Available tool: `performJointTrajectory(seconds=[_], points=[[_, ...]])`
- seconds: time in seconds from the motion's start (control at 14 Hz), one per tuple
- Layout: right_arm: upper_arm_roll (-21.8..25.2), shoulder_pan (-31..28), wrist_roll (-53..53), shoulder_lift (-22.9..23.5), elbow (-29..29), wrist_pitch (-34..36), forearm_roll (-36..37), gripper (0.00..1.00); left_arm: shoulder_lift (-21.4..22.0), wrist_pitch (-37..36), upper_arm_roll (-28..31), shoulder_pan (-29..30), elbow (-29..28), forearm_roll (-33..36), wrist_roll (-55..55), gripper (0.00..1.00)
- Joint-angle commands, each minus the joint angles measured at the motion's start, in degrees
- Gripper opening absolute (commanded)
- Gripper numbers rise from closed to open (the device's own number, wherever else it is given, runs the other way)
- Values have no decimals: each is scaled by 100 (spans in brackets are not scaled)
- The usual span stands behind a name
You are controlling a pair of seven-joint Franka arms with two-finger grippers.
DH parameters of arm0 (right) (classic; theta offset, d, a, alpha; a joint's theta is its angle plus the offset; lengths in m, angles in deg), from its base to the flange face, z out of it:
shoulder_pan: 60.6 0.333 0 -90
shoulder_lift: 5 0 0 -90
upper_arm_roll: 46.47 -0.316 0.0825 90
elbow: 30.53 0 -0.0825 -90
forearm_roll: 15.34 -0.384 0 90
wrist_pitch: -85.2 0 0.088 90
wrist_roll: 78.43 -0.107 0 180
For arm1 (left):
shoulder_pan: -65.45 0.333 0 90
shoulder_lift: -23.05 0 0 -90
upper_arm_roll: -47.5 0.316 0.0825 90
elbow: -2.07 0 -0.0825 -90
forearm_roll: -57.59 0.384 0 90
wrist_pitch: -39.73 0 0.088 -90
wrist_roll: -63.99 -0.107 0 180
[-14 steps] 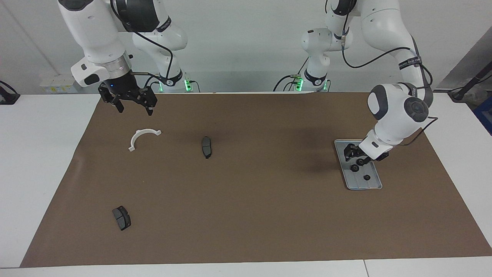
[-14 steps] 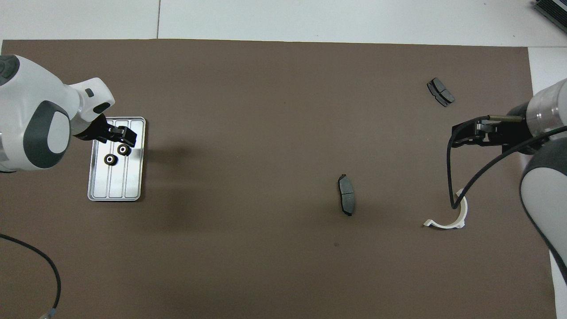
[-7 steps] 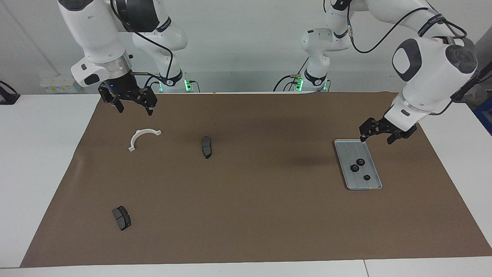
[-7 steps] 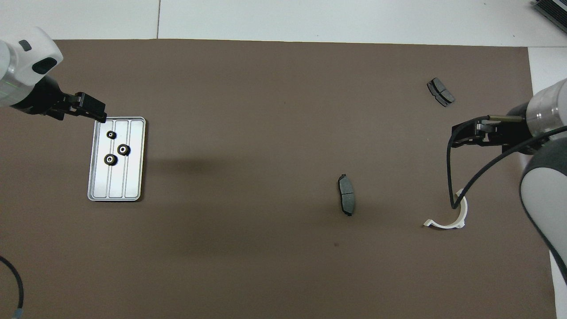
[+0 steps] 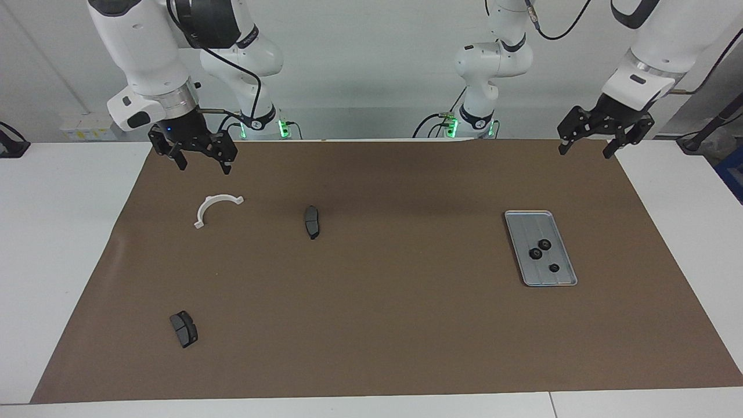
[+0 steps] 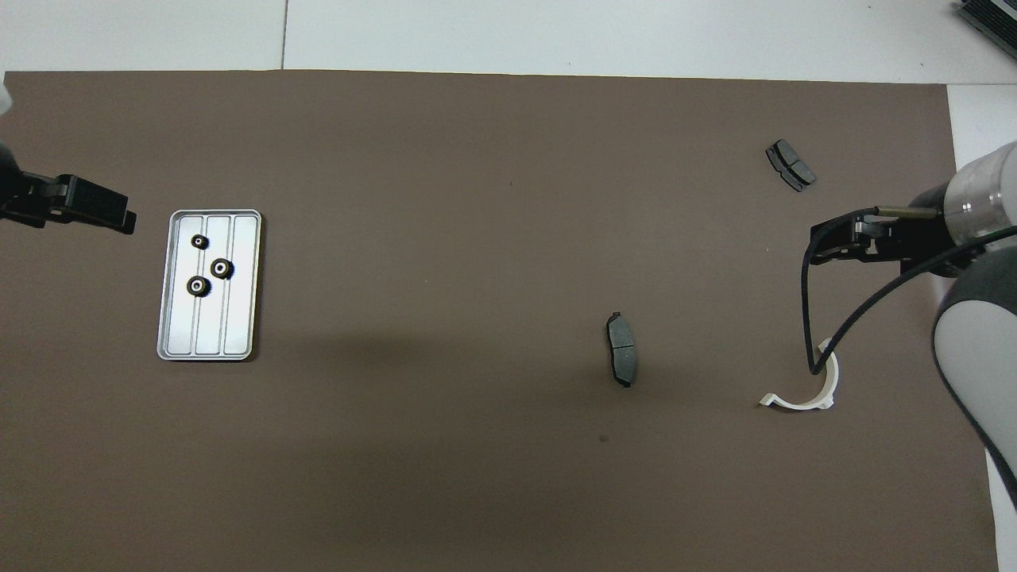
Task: Pick bearing gear from pile to tray
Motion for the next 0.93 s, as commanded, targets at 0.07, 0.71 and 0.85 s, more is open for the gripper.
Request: performJointTrajectory(seconds=[0.07, 0.71, 0.85], points=[[-14, -45, 151, -110, 94, 14, -103, 100, -134, -75, -4, -10, 110, -22, 153, 100], [-14, -45, 151, -110, 94, 14, -103, 100, -538, 452, -31, -19, 101, 294, 92, 100], [-14, -45, 151, -110, 94, 14, -103, 100, -608, 453, -31, -28, 101, 286, 101, 100]])
